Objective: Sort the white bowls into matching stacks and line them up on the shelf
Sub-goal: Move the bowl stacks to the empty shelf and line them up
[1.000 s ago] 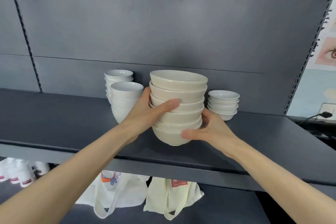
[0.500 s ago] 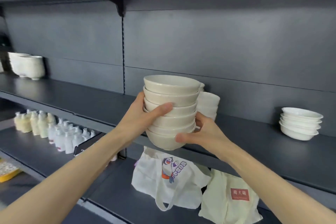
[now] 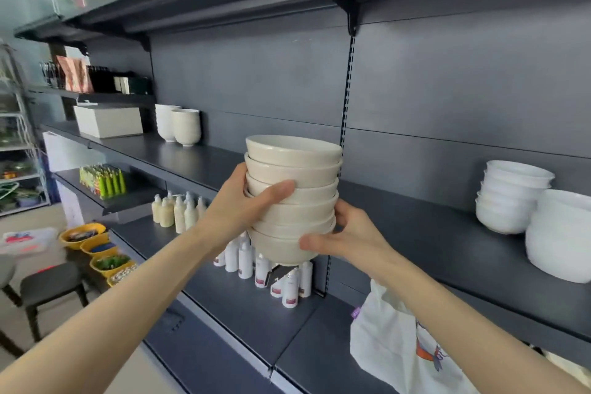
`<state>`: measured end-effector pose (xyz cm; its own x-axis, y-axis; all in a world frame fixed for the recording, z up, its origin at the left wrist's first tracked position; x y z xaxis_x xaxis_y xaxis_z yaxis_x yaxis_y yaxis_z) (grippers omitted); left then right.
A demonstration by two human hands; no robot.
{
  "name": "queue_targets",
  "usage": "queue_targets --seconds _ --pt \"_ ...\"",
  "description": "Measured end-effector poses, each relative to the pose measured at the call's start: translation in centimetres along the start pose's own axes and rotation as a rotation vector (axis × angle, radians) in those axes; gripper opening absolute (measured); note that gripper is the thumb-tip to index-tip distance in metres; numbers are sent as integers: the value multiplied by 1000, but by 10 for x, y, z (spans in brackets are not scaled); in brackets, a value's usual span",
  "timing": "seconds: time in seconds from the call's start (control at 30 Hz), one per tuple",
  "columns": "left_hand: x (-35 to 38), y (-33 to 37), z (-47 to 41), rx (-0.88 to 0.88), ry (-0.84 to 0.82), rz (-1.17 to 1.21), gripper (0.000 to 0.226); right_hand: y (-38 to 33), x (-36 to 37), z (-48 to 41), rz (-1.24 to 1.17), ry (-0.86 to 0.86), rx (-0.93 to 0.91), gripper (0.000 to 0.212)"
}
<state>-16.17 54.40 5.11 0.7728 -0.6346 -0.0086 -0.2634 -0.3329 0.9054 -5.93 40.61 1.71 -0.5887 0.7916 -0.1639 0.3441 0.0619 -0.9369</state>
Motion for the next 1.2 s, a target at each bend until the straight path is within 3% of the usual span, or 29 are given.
queue_targets --seconds 0.17,0.33,0.47,0.63,0.9,1.07,1.2 --pt "-38 -21 -63 25 18 -5 82 3 52 -66 -22 -30 -18 51" --pt "-64 -46 -130 41 27 -1 60 17 100 -137 -54 -55 -53 50" --pt "-86 -61 -190 46 25 -48 69 23 137 -197 -91 -81 -42 54" --pt "-115 -82 -259 72 26 -65 30 29 184 -267 -89 -100 -40 60" --pt "-172 -140 -370 79 -17 -29 35 51 267 -365 -27 -66 -18 69" --pt "-207 -181 -448 66 -104 -14 52 66 317 -417 -9 18 17 63" --pt "-222 -210 -511 84 -174 -48 84 76 346 -457 5 118 32 67"
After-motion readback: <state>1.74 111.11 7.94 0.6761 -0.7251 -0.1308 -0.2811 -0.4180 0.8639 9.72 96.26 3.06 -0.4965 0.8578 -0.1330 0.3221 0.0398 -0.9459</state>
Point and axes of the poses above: each hand's wrist, its own z-axis away from the middle knuckle, its own x-axis out of the palm, y = z × x, the point moved 7 cm from there along -z, towards the middle knuckle, and after that the axes turned 15 degrees about y, right-handed, at the moved point
